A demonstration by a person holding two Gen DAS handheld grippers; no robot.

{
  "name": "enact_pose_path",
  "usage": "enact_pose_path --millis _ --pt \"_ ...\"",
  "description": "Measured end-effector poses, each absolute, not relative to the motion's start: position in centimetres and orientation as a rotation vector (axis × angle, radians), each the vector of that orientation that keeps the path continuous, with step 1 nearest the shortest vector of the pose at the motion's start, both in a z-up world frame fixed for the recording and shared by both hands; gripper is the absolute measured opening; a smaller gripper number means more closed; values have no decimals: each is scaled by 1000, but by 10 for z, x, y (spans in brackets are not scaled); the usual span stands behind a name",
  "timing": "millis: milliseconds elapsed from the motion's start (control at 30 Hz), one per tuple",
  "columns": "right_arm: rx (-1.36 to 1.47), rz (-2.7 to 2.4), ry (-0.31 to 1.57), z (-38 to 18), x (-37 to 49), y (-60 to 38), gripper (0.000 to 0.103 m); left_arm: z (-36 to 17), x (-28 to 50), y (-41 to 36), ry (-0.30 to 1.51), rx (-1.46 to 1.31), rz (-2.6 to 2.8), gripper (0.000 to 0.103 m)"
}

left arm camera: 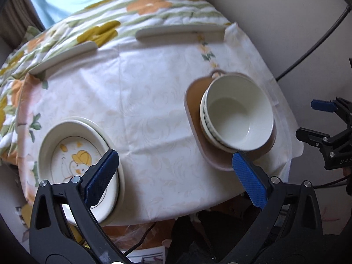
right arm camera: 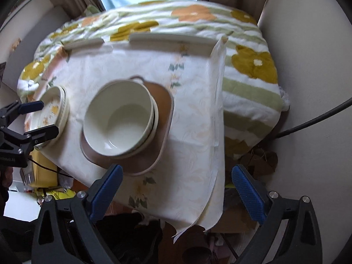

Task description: Organize plates and bowls

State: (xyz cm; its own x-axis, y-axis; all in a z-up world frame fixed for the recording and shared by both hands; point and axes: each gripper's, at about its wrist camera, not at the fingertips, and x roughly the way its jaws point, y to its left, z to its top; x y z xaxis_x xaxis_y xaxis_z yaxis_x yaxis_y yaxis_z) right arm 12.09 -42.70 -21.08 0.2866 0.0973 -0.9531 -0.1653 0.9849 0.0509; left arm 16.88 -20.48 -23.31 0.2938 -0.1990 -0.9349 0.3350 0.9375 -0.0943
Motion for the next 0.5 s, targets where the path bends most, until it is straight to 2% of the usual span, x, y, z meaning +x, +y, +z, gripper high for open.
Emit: enact_pose_path --millis 100,233,267,300,367,500 --pt "-92 174 1332 -231 132 -423 98 -250 173 -211 1276 152 -362 102" --pt "-77 209 1398 -252 140 -421 72 -272 180 -218 1354 155 -380 99" --pt "-73 220 1416 -259 144 -421 67 -276 182 -221 1369 161 -379 95" --pt "-69 234 1430 -264 147 -421 64 -280 183 -224 1385 163 -377 89" --pt "-69 273 1452 -273 151 -417 56 -289 186 -228 1415 150 -385 84" --pt "-92 344 1480 -284 158 -409 42 -302 190 -238 1455 163 -382 81"
